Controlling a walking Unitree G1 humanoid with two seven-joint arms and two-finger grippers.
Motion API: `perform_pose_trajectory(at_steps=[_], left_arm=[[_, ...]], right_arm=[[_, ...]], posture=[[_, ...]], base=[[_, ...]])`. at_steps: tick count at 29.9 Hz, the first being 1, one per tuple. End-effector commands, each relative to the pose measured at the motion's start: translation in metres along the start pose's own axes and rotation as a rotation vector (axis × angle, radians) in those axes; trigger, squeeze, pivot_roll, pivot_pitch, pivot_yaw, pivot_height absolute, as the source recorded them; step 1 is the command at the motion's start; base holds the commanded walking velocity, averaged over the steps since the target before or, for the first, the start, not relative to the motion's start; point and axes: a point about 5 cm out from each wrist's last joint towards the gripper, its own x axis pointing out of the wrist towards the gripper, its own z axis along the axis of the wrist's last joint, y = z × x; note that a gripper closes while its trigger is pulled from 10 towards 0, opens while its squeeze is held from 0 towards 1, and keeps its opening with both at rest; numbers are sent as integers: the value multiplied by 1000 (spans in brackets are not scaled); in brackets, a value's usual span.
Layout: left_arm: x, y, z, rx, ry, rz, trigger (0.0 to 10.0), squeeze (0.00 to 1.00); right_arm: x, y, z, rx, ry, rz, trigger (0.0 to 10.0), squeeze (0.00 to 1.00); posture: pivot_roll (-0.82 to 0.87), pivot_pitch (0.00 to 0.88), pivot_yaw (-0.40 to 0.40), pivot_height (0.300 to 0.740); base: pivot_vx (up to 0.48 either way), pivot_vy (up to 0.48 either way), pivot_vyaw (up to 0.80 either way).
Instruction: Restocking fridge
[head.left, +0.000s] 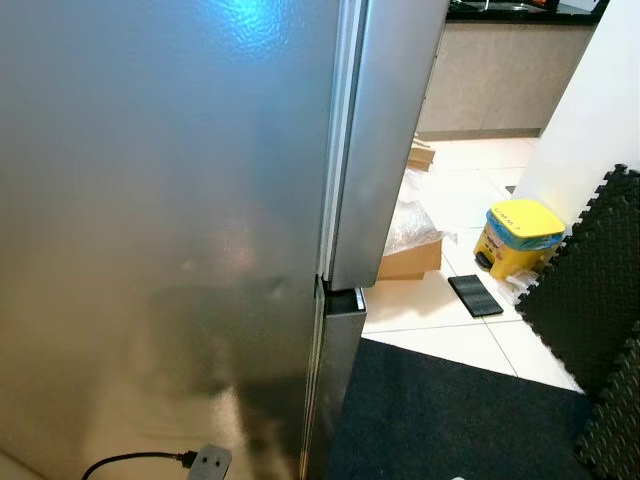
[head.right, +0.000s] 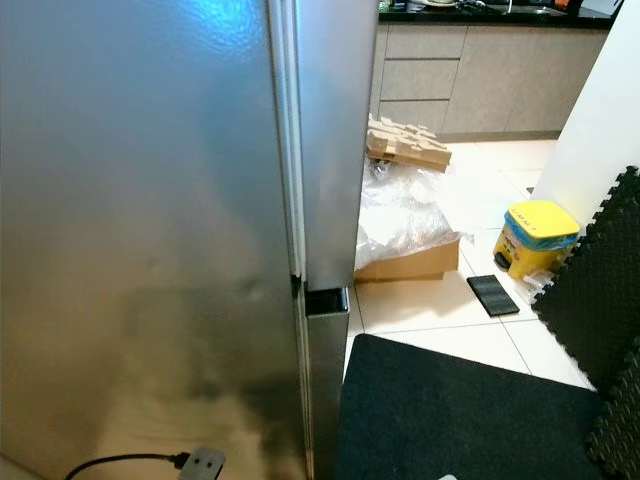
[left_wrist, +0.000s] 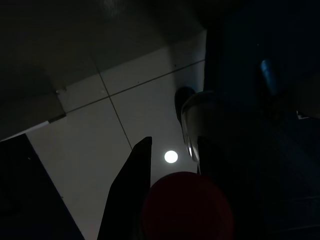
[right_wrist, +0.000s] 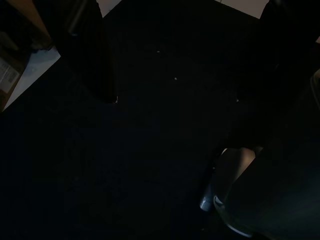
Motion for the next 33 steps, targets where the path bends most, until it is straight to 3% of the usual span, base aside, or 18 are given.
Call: perform_pose_trajectory(at_steps=[1,22,33], left_arm=[[0,-6,-10,2,43,-16,10000,0],[0,-5,-8,8,41,-17,10000,0],[0,-5,-8,9,34,-13,10000,0]], right_arm=[[0,1,-3,6,9,-3,10000,0],[0,0,-2,1,9,-2,10000,0],[0,0,-4,7,14,0,10000,0]], posture=[[35,0,-25,740],[38,0,-24,740],[36,0,-22,740]], base=[[-304,0,0],[-295,0,0],[0,0,0]])
